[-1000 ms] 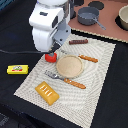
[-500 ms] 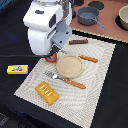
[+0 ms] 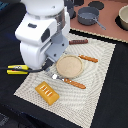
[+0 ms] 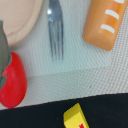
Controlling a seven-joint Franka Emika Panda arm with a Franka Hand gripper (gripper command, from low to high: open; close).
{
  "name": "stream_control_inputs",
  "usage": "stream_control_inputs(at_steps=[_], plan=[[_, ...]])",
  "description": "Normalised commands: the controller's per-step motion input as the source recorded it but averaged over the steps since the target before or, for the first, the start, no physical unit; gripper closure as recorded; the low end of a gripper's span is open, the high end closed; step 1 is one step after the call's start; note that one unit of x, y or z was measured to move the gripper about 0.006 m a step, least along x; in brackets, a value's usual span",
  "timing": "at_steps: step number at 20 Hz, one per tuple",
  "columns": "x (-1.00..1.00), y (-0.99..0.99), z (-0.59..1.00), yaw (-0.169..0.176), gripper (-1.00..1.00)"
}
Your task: Interact with the objects in diverse but meaningful ways.
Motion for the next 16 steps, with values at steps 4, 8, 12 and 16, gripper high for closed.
stream_control_inputs(at_steps=[4,8,12,16], plan=[[0.3,-0.66,-0.23,-0.056,-1.0],[0.21,-0.46,-0.29,-0.059,-1.0],[0.18,-0.18,-0.31,-0.003,-1.0],[0.1,-0.15,-0.38,0.0,-1.0]])
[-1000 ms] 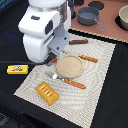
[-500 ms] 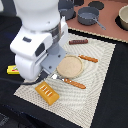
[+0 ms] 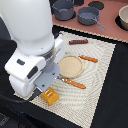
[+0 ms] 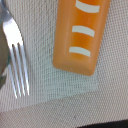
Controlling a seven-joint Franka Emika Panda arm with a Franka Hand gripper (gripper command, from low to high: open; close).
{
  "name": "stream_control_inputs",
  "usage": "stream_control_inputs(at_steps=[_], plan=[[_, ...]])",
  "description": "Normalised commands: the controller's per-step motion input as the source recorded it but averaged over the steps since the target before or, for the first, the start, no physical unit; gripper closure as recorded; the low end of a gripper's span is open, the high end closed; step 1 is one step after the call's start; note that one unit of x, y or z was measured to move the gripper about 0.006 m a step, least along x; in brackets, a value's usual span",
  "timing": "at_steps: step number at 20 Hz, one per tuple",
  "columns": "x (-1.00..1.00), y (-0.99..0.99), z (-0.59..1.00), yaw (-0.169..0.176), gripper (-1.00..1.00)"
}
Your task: Interact with the objects in diverse but meaningful ways.
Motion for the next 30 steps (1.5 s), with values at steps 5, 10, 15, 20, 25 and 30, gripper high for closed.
stream_control_inputs(at_steps=[5,10,15,20,25,30], plan=[[0.11,-0.14,-0.37,0.0,-1.0],[0.08,-0.26,-0.31,-0.003,-1.0],[0.06,-0.26,-0.34,-0.004,-1.0],[0.06,-0.2,-0.32,0.0,1.0],[0.07,-0.17,-0.31,0.0,1.0],[0.06,-0.16,-0.31,0.0,1.0]])
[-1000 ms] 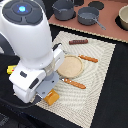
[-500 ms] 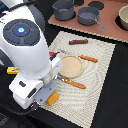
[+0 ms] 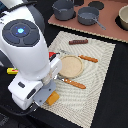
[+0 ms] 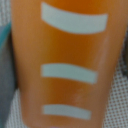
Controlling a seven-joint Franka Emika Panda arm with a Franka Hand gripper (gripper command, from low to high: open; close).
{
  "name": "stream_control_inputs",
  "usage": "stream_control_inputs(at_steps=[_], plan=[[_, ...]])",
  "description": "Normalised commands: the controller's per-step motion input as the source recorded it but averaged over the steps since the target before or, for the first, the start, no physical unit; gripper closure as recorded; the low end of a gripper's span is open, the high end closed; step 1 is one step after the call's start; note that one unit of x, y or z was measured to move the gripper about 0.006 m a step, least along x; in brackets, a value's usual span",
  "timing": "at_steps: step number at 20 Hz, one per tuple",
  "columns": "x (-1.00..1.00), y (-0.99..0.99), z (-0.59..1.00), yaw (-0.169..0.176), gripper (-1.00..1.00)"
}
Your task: Interact with the objects in diverse but meaningful ways.
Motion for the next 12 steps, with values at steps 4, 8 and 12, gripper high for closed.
stream_control_inputs(at_steps=[4,8,12], plan=[[-0.03,-0.08,-0.05,0.001,1.0],[-0.39,0.15,0.79,0.007,1.0],[-0.57,0.35,1.0,0.0,1.0]])
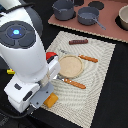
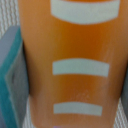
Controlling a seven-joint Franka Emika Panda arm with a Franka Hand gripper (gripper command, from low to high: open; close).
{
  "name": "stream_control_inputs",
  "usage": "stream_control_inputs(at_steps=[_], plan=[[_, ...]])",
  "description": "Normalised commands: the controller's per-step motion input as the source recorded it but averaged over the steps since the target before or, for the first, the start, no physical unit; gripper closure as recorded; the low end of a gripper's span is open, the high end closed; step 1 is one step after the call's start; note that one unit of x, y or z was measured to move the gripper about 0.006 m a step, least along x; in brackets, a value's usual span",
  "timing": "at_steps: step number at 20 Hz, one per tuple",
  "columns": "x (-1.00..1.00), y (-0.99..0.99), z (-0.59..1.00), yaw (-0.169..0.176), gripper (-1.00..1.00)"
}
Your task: Interact with the objects in diverse but meaningful ways.
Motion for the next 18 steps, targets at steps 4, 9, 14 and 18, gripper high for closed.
stream_control_inputs(at_steps=[4,9,14,18], plan=[[-0.76,0.47,0.89,0.0,1.0],[-0.81,0.46,0.57,0.0,1.0],[-0.84,0.48,0.4,0.008,1.0],[-0.86,0.49,0.19,0.001,1.0]])
